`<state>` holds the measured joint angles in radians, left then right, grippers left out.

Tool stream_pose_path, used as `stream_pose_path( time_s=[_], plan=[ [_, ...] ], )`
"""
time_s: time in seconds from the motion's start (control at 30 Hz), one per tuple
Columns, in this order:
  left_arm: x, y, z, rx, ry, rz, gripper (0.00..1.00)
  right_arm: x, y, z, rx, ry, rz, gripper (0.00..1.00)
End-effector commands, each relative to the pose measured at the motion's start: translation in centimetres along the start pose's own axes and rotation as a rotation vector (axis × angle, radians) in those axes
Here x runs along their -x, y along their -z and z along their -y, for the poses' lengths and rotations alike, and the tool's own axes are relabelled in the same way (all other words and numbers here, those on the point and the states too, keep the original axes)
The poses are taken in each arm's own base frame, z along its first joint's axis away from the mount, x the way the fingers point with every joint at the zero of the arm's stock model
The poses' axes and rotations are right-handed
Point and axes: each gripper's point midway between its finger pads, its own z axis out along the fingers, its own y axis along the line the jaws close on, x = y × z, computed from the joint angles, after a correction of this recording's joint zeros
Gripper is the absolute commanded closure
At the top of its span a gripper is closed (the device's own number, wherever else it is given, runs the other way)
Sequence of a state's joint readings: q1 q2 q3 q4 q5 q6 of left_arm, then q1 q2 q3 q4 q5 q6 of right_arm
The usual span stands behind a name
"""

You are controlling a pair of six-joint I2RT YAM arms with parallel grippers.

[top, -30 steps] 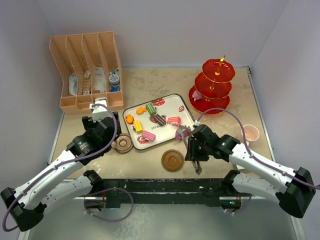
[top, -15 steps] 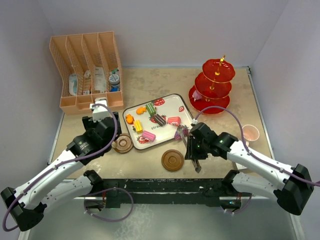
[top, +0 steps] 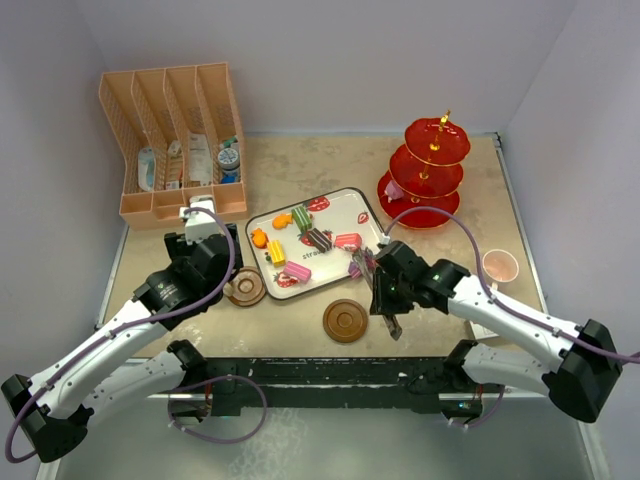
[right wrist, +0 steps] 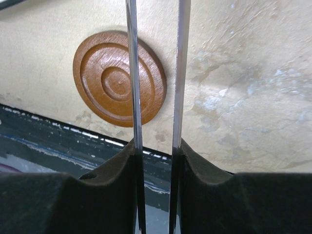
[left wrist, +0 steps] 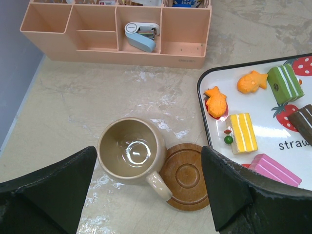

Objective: Serve the afternoon tea
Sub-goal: Pick up the desert from the tray.

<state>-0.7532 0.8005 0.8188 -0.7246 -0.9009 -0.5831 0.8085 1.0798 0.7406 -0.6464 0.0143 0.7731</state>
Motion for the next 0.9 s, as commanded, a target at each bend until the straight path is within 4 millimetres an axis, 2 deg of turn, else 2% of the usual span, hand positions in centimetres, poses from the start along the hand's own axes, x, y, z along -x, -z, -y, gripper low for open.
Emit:
stream_pose_path(
  time_s=[0.0,0.13,0.33,0.57,0.87],
  plan=[
    [0.9,0.2,0.1,-0.003,0.03,0.018,0.15,2.3,1.4,1.5,-0.118,0.006,0.077,0.64],
    [0.9,0.2,0.0,-0.003,0.033,0.019,0.15,2.5,2.1,1.9,-0.122,-0.012,0.093,0.57],
    [0.9,0.2,0.1,-0.005,0.03,0.017,0.15,3.0,3.4,0.7,-0.059,-0.024,0.109,0.54],
    [1.0,0.3,0.1,-0.011,0.035,0.02,0.15,2.4,4.2,0.1,-0.012,-0.027,0.085,0.52],
    [0.9,0.3,0.3,-0.019,0.031,0.016,0.15,1.5,3.4,0.6,-0.042,0.008,0.028,0.53]
  ],
)
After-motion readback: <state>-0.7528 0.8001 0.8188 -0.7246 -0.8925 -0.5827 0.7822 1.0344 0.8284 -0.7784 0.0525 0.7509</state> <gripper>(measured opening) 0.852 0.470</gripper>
